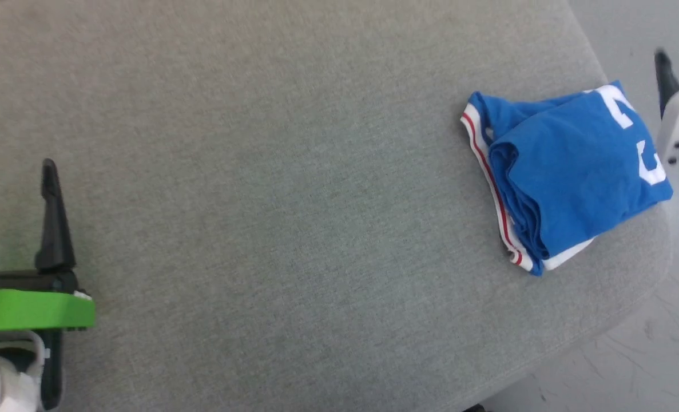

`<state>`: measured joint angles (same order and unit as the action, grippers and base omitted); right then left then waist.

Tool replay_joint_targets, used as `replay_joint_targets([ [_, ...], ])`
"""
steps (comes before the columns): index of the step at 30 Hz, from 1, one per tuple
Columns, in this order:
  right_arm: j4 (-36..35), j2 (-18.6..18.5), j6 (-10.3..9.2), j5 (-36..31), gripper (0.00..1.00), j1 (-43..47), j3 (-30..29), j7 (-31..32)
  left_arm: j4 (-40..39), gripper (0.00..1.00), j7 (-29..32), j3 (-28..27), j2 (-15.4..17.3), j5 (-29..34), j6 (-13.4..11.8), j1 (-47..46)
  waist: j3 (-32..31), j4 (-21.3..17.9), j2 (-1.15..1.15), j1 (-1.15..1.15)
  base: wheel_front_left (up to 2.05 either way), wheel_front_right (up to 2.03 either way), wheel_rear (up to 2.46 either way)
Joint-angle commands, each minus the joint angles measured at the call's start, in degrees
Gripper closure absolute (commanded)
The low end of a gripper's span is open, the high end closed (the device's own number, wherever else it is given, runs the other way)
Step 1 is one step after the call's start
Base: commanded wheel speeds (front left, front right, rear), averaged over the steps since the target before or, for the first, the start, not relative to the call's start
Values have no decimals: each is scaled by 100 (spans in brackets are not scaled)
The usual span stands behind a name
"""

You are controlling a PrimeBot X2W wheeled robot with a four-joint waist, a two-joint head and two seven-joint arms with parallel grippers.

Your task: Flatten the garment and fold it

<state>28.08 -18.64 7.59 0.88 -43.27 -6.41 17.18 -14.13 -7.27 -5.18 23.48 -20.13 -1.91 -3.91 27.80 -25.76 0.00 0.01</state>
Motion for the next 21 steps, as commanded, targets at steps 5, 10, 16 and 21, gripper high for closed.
replay_joint_targets([
  [5, -951, 226, -10, 655, 0, -108, 395, -523, 321, 0, -262, 112, -234, -82, -75, -9, -1023, 479, 0, -1, 0, 0, 0],
  [10, -1859, 926, -10, 1177, 0, 51, 807, -1151, 601, 0, -393, 189, -367, -99, -130, -103, -1552, 925, 0, -1, 0, 0, 0],
  [16, -2237, 1452, -10, 1234, 0, 553, 808, -1912, 842, 0, -502, 262, -498, -136, -149, -229, -1956, 1429, 0, -1, 0, 0, 0],
  [21, -2348, 1569, -10, 1334, 0, 1129, 804, -2515, 1077, 0, -564, 368, -603, -114, -169, -342, -2232, 1825, 0, -1, 0, 0, 0],
])
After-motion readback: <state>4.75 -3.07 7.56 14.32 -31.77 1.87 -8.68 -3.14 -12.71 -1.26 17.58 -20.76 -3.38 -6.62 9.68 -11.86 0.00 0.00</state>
